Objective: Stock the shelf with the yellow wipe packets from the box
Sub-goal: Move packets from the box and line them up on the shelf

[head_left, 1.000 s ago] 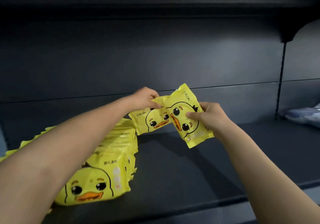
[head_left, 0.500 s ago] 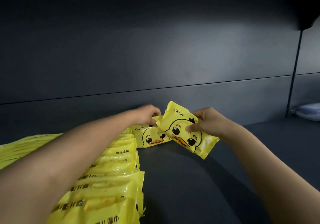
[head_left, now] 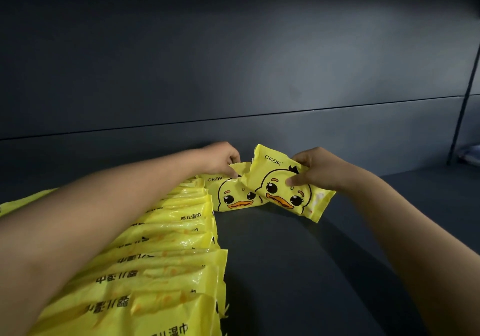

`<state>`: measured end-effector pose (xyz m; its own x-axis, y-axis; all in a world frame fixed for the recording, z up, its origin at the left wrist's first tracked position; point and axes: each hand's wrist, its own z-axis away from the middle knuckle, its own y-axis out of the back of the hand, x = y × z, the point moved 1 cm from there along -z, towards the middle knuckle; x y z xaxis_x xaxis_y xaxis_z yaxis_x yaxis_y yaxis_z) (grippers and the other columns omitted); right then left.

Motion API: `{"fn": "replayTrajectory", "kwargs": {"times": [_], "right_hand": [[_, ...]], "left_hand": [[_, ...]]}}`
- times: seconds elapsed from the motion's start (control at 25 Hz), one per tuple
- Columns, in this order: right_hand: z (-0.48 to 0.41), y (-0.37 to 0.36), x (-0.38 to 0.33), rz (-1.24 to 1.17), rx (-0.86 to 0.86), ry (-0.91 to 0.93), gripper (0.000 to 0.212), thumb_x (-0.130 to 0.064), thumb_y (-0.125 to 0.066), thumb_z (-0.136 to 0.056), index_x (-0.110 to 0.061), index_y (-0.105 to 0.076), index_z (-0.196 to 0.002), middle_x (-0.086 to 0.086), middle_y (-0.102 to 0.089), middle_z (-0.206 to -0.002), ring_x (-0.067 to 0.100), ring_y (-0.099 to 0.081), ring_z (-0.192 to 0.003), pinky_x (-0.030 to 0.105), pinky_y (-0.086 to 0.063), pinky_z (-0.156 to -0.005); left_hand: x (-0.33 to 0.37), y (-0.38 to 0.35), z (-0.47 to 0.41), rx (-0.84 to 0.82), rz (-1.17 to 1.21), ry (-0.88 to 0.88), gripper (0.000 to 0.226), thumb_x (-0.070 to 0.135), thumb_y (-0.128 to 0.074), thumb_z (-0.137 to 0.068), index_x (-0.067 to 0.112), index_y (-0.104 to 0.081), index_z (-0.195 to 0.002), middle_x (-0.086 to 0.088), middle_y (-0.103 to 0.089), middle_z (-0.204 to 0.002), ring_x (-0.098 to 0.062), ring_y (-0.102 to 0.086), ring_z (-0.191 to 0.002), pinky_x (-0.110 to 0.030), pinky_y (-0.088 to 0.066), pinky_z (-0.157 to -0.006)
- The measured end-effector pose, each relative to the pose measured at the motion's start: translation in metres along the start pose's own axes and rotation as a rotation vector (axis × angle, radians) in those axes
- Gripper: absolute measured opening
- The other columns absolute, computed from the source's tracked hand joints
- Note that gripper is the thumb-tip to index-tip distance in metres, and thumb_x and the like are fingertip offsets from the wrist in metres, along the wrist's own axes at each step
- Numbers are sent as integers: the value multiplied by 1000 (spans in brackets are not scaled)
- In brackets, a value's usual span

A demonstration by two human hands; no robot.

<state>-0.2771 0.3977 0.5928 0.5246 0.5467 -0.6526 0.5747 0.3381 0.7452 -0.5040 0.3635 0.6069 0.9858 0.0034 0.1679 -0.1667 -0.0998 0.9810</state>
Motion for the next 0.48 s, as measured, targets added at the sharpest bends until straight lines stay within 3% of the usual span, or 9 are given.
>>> {"fn": "replayTrajectory", "kwargs": {"times": [0.12, 0.28, 0.4, 0.48], "right_hand": [[0, -1, 0, 12, -13, 5, 20, -13, -71, -82, -16, -67, -101, 1, -72, -92, 7, -67, -73, 18, -53, -69], [1, -4, -3, 60, -25, 34, 21, -13, -72, -81, -15, -67, -101, 1, -71, -93, 14, -68, -81, 27, -54, -80], [-1, -11, -12, 128, -69, 95, 23, -13, -73, -79, -13, -67, -102, 2, -70, -96, 19, -65, -90, 28, -50, -82], [-11, -23, -21, 205, -106, 116, 39, -16, -74, -79, -11, -63, -116, 1, -65, -107, 18, -60, -100, 25, -44, -86]], "left_hand": [[2, -6, -1, 68, -45, 15, 27, 20, -72, -79, 9, -64, -103, -5, -65, -106, -21, -59, -100, -27, -43, -76], [5, 1, 6, 141, -318, -51, 31, 28, -71, -80, 12, -60, -105, -3, -62, -102, -21, -58, -91, -35, -50, -79], [2, 16, 17, 192, -321, -74, 21, 22, -66, -84, 12, -60, -102, -5, -61, -102, -21, -58, -91, -39, -49, -83], [-2, 24, 28, 208, -300, -48, 15, 18, -62, -87, 12, -61, -101, -5, -63, -103, -21, -58, -92, -38, -49, -84]]}}
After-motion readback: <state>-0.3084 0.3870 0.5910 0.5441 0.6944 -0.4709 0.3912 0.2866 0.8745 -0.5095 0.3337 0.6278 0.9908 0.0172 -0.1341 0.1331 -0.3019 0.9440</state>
